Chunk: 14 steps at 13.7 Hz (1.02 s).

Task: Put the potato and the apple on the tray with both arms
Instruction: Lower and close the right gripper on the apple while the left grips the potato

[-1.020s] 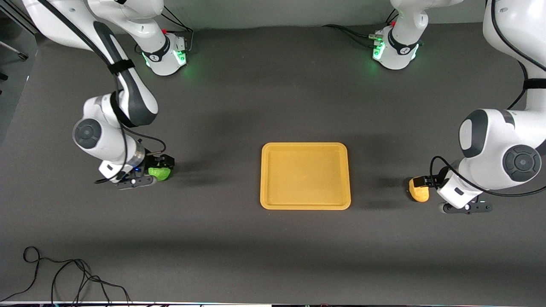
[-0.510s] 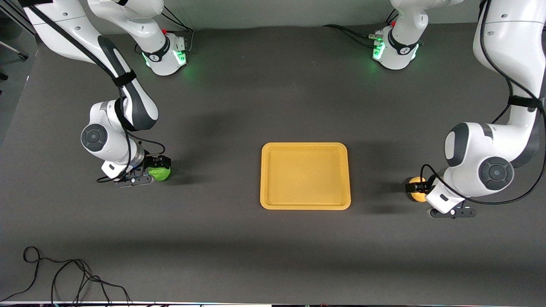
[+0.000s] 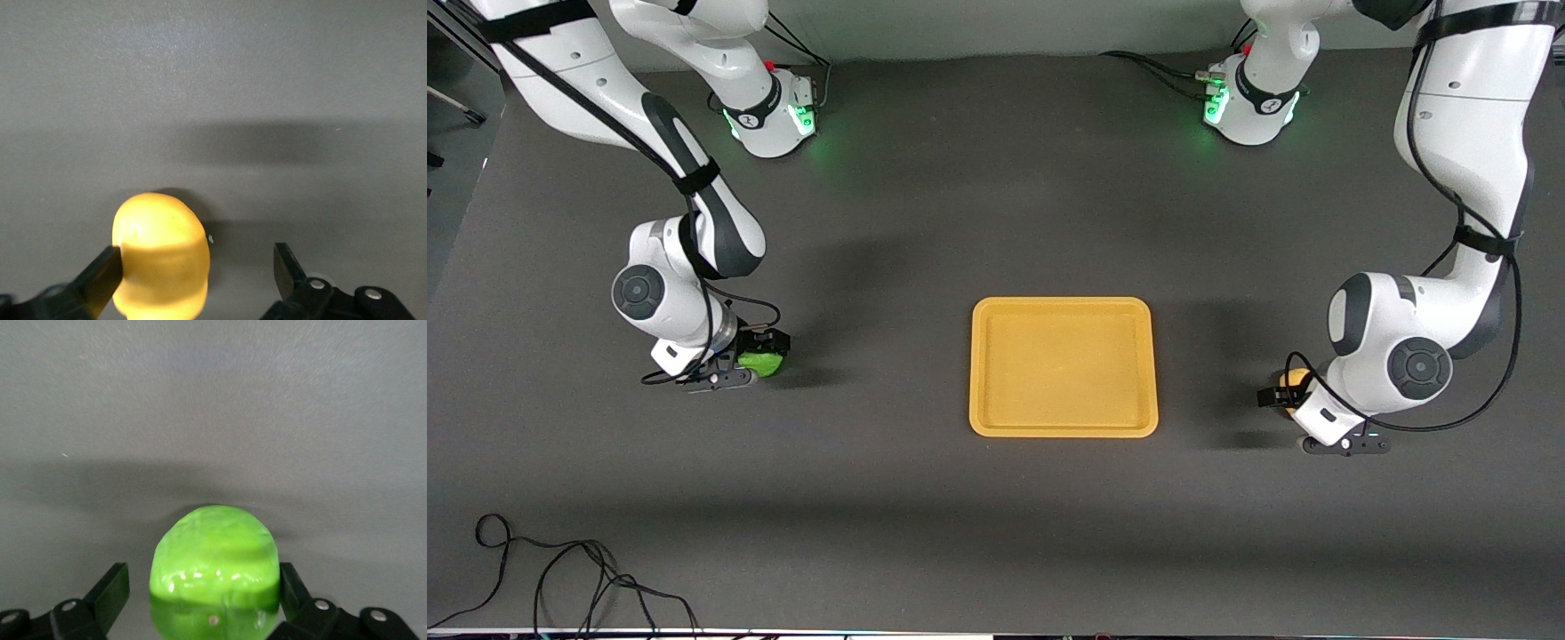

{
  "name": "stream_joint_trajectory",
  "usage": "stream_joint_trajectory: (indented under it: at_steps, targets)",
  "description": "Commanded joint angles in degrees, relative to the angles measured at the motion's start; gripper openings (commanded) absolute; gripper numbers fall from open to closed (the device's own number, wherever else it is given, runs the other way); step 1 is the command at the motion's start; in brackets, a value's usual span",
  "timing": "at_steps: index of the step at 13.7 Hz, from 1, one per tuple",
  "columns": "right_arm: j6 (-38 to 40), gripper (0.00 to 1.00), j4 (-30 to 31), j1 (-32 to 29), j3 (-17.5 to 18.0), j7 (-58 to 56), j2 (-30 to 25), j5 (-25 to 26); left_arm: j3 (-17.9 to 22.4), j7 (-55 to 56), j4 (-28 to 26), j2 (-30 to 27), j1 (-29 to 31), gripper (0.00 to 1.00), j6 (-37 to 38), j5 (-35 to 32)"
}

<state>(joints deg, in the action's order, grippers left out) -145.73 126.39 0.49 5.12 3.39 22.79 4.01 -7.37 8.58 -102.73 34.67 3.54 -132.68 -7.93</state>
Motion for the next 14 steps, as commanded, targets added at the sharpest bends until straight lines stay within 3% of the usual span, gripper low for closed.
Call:
stream_joint_trajectory:
  at_steps: [1, 2, 3, 5, 7, 9, 10, 11, 12, 14]
  targets:
    - [-0.9, 0.78, -0.5, 0.6, -0.6, 0.4, 0.7, 2.8, 0.2, 0.2, -4.7, -1.0, 0.8, 1.00, -4.1, -1.6]
    - [-0.4, 0.43, -0.7, 0.6, -0.6, 0.6, 0.2, 2.8, 0.2, 0.2, -4.7, -1.0, 0.9, 1.00, -4.0, -1.7]
    - [0.0, 0.34, -1.1, 0.5, -0.6, 0.7, 0.0, 2.8, 0.2, 0.2, -4.7, -1.0, 0.9, 1.00, -3.8, -1.6]
    - [4.0, 0.33, -3.1, 0.7, -0.6, 0.7, -2.0, 2.4, 0.2, 0.0, -4.5, -1.4, 0.9, 1.00, -3.2, -1.6]
    - [15.1, 0.30, -8.8, 0.7, 0.0, 0.7, -4.1, 2.1, 0.2, 0.0, -4.7, -1.4, 0.8, 1.00, -3.2, -1.7]
    - [27.5, 0.24, -17.1, 1.8, 1.9, 0.7, -3.8, -1.6, 0.2, 0.0, -4.8, -1.5, 0.8, 1.00, -3.2, -1.7]
    - [29.9, 0.24, -19.3, 3.0, 1.9, 0.7, -3.9, -3.1, 0.2, 0.0, -5.1, -1.6, 0.8, 1.00, -3.1, -1.7]
    - [31.5, 0.24, -21.0, 3.2, 1.9, 1.0, -4.0, -3.8, 0.2, 0.4, -6.0, -2.0, 0.8, 0.94, -3.1, -1.7]
    - [33.0, 0.24, -23.0, 3.2, 2.0, 2.9, -3.7, -3.8, 0.2, 0.9, -6.3, -2.4, 0.6, 0.75, -2.4, -1.6]
    - [33.9, 0.24, -26.2, 4.3, 2.3, 6.2, -2.8, -4.4, -0.2, 2.5, -4.6, -2.4, -0.3, 0.27, 1.4, -1.6]
